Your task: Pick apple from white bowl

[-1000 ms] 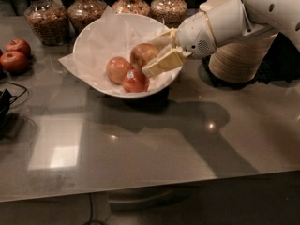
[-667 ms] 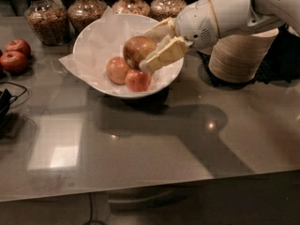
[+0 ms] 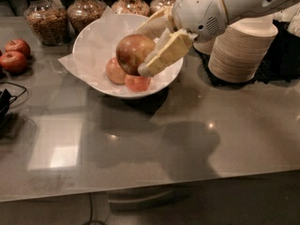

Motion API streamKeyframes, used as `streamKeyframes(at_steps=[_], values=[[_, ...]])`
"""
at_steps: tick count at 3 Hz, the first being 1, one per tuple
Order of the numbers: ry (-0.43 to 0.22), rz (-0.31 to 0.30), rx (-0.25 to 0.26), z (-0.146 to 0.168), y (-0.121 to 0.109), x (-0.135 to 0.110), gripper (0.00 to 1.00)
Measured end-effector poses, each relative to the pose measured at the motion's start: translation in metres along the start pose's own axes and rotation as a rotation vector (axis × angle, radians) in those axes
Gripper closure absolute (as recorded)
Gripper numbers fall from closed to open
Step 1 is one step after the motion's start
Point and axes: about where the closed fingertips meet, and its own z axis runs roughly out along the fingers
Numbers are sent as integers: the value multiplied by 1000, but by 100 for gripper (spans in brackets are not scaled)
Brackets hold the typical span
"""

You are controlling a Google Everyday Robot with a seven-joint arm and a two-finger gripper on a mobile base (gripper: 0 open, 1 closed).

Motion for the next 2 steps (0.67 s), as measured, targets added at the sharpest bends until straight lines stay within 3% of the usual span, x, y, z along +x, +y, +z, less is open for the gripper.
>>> streamKeyframes(at_steps=[1, 2], values=[[92, -27, 9, 1, 37, 3, 100], [92, -27, 9, 1, 37, 3, 100]])
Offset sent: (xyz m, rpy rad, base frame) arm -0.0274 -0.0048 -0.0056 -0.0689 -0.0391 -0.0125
